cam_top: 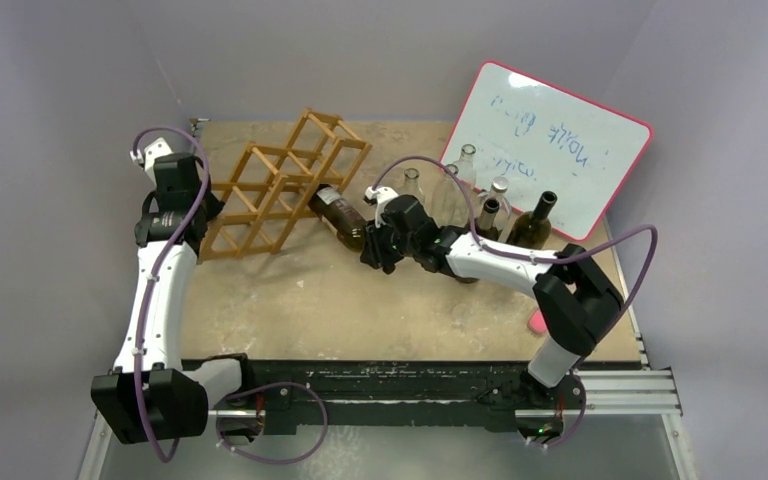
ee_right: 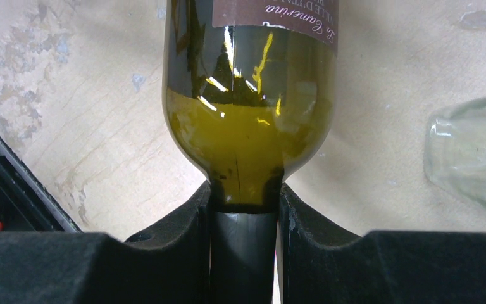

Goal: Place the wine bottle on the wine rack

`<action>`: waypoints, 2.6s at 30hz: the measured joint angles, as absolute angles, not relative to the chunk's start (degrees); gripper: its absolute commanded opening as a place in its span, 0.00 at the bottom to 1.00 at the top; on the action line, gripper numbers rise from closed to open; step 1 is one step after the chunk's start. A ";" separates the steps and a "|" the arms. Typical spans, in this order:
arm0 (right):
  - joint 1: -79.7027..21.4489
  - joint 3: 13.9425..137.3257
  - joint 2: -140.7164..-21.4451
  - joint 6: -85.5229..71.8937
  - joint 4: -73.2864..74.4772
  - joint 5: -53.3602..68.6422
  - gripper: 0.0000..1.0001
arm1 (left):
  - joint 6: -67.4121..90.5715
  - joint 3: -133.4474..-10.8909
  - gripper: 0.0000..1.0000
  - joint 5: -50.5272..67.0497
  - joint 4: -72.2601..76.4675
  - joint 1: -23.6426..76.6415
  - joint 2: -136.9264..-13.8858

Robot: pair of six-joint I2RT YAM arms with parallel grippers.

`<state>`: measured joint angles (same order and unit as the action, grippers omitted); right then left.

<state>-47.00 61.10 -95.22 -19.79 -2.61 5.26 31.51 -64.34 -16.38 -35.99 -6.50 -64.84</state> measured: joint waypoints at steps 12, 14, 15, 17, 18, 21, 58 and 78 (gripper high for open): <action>-47.62 66.70 -102.04 -22.09 -5.98 3.92 0.00 | 30.85 -64.49 0.19 -12.80 -35.38 -6.70 -65.30; -47.62 67.77 -103.26 -22.61 -6.52 3.73 0.00 | 30.79 -64.58 0.19 -12.60 -35.29 -6.72 -65.47; -47.62 68.31 -103.90 -22.94 -6.76 3.62 0.00 | 30.74 -64.62 0.19 -12.56 -35.27 -6.72 -65.58; -47.62 69.43 -105.14 -23.22 -7.05 3.51 0.00 | 30.57 -64.75 0.19 -12.51 -35.27 -6.74 -65.69; -47.62 70.04 -105.86 -23.33 -7.29 3.51 0.00 | 30.41 -64.79 0.19 -12.49 -35.27 -6.72 -65.78; -47.62 71.77 -108.01 -23.38 -7.97 3.57 0.00 | 30.39 -64.82 0.19 -12.34 -35.24 -6.72 -65.84; -47.55 85.36 -120.14 -23.55 -9.61 0.27 0.39 | 29.36 -65.17 0.22 -10.90 -36.32 -6.74 -67.29; -47.75 86.70 -119.33 -23.55 -14.02 -3.16 0.78 | 29.32 -65.58 0.43 -9.58 -38.63 -6.63 -67.53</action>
<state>-47.75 86.70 -119.33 -23.55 -14.02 -3.16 29.32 -65.58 -9.58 -38.63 -6.63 -67.53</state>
